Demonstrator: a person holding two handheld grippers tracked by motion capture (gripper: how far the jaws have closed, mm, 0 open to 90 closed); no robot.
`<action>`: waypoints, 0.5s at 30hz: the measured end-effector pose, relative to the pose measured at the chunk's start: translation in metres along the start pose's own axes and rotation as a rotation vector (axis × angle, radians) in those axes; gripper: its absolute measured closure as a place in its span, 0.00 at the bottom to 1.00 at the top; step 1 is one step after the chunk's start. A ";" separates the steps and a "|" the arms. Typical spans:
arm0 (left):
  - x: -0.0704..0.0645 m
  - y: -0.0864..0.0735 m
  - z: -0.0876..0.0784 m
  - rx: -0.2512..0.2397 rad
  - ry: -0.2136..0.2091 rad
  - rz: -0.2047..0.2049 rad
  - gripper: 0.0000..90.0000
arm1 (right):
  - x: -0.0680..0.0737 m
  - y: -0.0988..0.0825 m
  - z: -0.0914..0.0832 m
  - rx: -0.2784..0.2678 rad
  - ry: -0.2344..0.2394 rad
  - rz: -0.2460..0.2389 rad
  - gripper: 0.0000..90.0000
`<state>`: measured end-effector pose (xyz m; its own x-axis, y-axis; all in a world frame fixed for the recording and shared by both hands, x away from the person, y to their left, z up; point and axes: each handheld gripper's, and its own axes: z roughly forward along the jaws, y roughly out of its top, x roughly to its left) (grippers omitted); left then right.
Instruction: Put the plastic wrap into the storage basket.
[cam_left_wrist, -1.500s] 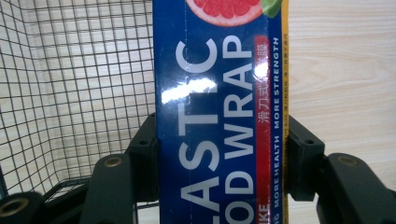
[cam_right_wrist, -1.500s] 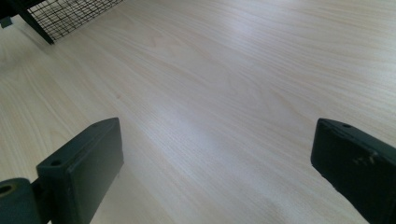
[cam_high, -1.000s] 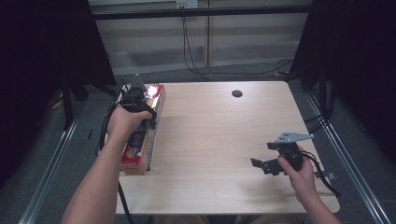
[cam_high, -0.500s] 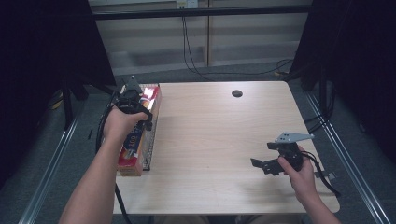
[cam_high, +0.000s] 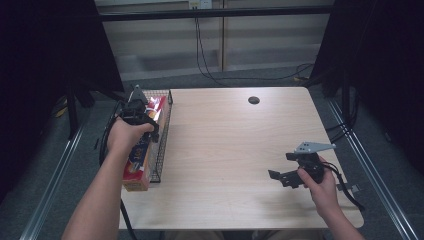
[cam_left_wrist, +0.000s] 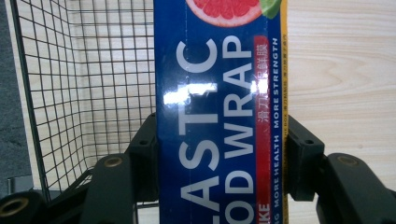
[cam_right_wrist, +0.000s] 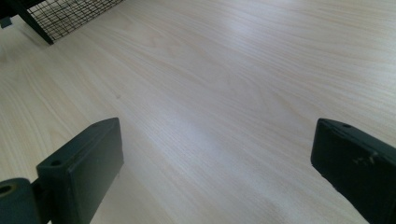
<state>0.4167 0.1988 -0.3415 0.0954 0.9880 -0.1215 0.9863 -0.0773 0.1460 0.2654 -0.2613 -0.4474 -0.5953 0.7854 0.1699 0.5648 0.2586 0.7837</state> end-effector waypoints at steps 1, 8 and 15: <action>0.001 0.000 0.001 -0.004 0.001 -0.002 0.48 | 0.000 0.000 0.000 0.000 0.000 0.000 0.02; 0.005 0.000 0.003 0.004 0.008 -0.001 0.48 | 0.000 0.000 0.000 0.003 0.003 -0.003 0.02; 0.009 0.000 0.008 -0.007 0.010 -0.003 0.48 | 0.000 0.000 0.000 0.001 0.001 -0.002 0.02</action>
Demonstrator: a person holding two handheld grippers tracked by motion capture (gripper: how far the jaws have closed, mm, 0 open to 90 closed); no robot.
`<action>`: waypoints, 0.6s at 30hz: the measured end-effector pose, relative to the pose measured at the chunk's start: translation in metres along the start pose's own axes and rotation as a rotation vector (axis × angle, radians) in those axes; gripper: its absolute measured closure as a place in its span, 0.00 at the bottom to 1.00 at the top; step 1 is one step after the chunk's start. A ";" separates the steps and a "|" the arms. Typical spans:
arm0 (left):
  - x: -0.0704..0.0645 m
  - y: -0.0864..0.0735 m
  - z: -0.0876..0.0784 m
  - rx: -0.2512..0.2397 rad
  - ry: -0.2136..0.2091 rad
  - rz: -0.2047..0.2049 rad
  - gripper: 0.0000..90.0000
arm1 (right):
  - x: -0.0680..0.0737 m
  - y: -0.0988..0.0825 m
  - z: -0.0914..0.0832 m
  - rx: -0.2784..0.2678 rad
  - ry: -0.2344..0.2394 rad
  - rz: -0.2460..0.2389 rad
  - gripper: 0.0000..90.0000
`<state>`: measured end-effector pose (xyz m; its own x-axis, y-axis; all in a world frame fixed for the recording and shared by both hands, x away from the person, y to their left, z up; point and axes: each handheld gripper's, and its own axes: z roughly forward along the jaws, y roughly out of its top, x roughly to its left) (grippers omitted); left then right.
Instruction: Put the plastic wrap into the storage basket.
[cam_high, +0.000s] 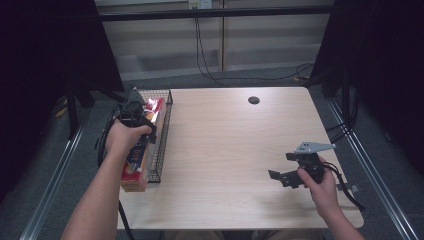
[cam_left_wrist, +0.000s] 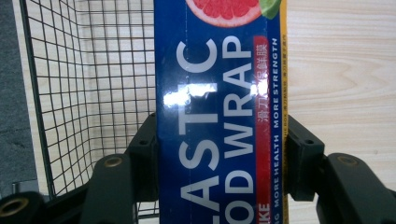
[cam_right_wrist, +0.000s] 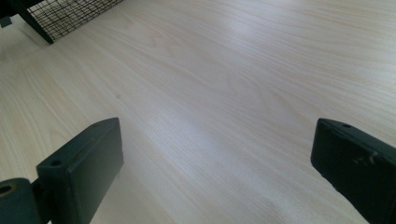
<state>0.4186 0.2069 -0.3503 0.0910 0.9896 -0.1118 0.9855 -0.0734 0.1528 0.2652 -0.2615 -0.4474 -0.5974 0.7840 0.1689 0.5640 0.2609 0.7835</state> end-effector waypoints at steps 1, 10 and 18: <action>0.001 0.000 0.000 0.000 0.008 0.005 0.48 | 0.000 0.000 0.000 -0.001 0.000 0.001 0.02; 0.009 0.000 0.004 0.004 0.005 -0.003 0.48 | 0.000 0.000 0.000 0.004 0.000 -0.003 0.02; 0.016 0.000 0.009 0.005 0.016 -0.014 0.48 | 0.000 -0.001 0.002 0.010 -0.001 -0.005 0.02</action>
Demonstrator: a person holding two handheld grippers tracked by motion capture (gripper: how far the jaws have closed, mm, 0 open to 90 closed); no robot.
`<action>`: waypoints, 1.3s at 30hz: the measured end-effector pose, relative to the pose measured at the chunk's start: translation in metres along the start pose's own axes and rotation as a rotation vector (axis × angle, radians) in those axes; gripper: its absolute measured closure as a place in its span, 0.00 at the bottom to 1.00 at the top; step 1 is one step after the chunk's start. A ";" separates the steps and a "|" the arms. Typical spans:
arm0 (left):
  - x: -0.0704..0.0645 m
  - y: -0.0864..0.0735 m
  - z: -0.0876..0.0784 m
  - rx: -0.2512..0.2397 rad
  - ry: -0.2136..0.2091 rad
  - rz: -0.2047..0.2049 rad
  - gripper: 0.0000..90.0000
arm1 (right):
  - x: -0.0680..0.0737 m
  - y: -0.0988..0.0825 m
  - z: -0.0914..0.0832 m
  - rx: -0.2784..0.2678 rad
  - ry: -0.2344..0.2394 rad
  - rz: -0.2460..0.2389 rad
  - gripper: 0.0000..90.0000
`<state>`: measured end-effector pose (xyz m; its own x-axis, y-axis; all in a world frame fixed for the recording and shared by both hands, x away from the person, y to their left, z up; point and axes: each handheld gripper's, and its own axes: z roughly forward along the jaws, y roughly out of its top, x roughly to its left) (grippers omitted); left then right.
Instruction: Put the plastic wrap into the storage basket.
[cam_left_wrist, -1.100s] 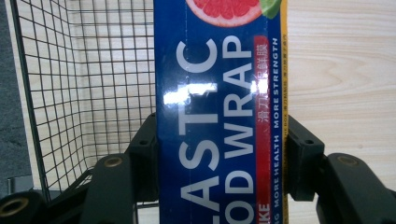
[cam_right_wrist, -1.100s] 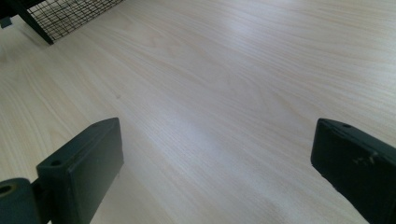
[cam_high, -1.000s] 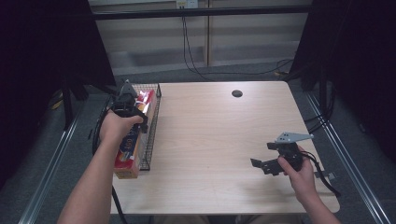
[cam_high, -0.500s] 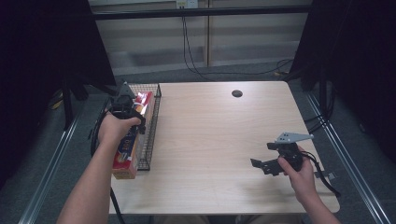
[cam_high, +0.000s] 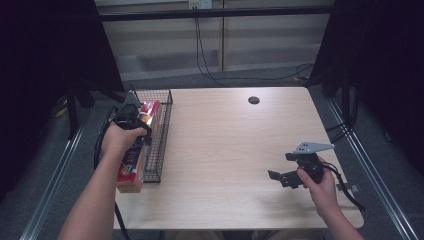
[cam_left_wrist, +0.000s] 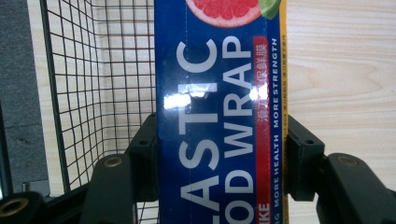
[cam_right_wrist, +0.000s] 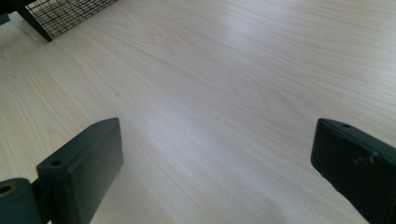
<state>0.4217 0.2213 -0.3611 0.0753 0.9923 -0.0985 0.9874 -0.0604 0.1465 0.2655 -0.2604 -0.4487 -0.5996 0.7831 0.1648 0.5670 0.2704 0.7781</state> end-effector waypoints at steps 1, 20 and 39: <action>0.001 0.000 0.001 -0.002 -0.005 -0.001 0.48 | 0.000 0.000 0.000 0.001 0.000 0.001 0.02; 0.009 0.002 0.019 0.012 0.009 -0.012 0.48 | 0.000 -0.001 0.001 0.011 0.004 0.002 0.02; 0.017 0.005 0.029 0.024 0.017 -0.037 0.48 | 0.000 -0.001 0.002 0.011 0.008 0.000 0.02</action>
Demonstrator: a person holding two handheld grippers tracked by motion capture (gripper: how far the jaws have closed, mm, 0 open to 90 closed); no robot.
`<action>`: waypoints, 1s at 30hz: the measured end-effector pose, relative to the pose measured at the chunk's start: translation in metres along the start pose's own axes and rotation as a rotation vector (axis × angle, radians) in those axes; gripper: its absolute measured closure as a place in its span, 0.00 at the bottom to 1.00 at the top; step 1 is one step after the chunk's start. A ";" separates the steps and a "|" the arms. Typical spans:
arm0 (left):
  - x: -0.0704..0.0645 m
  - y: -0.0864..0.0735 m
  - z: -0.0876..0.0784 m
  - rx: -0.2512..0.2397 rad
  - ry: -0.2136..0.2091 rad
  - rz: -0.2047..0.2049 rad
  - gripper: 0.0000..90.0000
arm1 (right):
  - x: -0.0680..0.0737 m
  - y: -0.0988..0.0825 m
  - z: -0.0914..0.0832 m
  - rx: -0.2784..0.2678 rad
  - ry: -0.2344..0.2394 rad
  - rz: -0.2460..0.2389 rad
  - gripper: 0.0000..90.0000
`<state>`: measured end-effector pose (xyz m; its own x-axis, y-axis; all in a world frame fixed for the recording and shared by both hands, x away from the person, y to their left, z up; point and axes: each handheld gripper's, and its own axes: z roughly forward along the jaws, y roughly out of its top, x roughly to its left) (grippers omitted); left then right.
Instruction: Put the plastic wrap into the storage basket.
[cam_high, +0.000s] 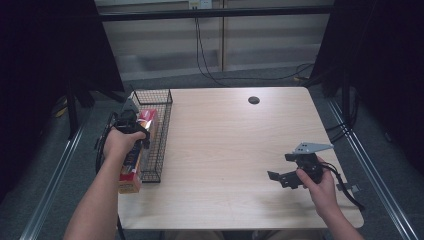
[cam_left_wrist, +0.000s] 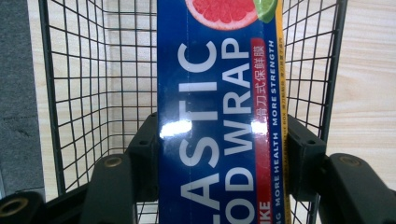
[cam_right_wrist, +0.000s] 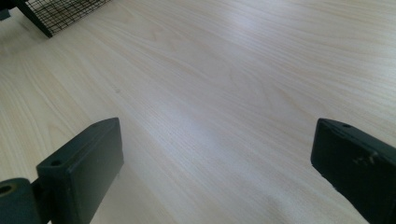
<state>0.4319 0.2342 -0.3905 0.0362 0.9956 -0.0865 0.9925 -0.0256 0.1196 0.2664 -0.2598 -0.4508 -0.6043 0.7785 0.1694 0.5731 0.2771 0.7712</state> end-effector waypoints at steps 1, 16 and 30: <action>0.000 0.000 0.001 -0.002 0.000 -0.002 0.48 | 0.000 0.000 0.000 0.002 0.000 0.000 0.02; 0.003 0.000 0.004 -0.007 -0.003 0.000 0.47 | 0.000 0.000 0.001 0.008 0.005 -0.004 0.02; 0.004 -0.003 0.004 -0.031 -0.016 -0.004 0.45 | 0.001 0.000 0.000 0.005 0.006 -0.005 0.02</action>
<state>0.4291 0.2377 -0.3956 0.0345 0.9941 -0.1027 0.9885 -0.0188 0.1499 0.2657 -0.2587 -0.4503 -0.6101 0.7740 0.1691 0.5730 0.2836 0.7689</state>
